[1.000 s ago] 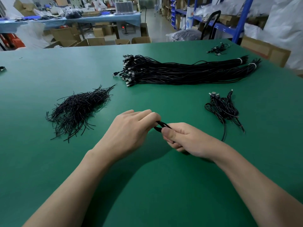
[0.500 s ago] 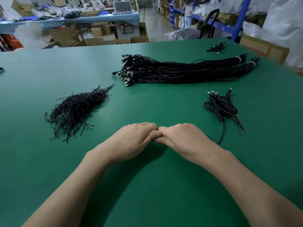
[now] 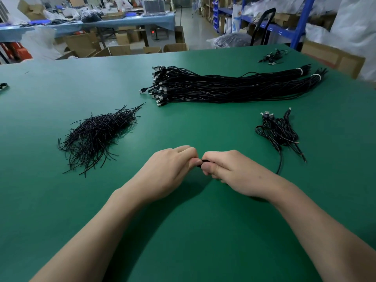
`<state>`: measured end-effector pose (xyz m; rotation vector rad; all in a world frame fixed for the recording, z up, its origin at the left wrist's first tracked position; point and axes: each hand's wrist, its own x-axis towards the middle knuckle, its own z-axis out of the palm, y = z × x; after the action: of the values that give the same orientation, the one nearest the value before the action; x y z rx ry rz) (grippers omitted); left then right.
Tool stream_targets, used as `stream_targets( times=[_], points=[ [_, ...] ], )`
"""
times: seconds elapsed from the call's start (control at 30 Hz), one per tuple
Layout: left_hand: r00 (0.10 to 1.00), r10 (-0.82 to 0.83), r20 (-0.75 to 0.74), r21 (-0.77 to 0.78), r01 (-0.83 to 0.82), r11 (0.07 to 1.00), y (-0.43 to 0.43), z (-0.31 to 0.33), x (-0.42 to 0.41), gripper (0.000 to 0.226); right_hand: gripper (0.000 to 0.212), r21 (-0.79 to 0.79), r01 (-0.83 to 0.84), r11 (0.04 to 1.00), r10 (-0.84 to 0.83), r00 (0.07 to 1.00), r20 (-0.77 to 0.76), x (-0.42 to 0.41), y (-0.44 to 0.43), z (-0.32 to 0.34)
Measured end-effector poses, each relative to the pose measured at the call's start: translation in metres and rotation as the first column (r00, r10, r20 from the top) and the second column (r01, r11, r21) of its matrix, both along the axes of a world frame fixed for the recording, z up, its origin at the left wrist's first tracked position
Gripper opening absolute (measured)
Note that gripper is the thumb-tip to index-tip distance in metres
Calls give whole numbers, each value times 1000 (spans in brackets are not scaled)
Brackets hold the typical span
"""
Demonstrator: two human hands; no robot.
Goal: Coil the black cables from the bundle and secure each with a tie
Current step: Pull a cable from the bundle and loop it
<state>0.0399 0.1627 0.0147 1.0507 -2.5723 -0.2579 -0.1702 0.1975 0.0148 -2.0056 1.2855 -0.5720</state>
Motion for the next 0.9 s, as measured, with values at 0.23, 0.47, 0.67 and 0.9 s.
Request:
stream_targets(
  times=[0.23, 0.47, 0.67, 0.9],
  points=[
    [990, -89, 105, 224, 64, 973, 0, 1, 1, 34, 25, -96, -8, 995, -20, 956, -293, -5, -2, 1],
    [968, 91, -234, 302, -17, 953, 1, -1, -3, 33, 28, 265, -45, 963, -75, 900, 429, -13, -1, 13],
    [681, 359, -639, 627, 190, 755, 10, 3, -21, 35, 17, 248, 60, 967, -211, 734, 646, 10, -3, 2],
    [636, 432, -640, 726, 314, 612, 20, -3, -33, 37, 31, 233, 227, 946, -323, 578, 749, 28, -2, -9]
  ],
)
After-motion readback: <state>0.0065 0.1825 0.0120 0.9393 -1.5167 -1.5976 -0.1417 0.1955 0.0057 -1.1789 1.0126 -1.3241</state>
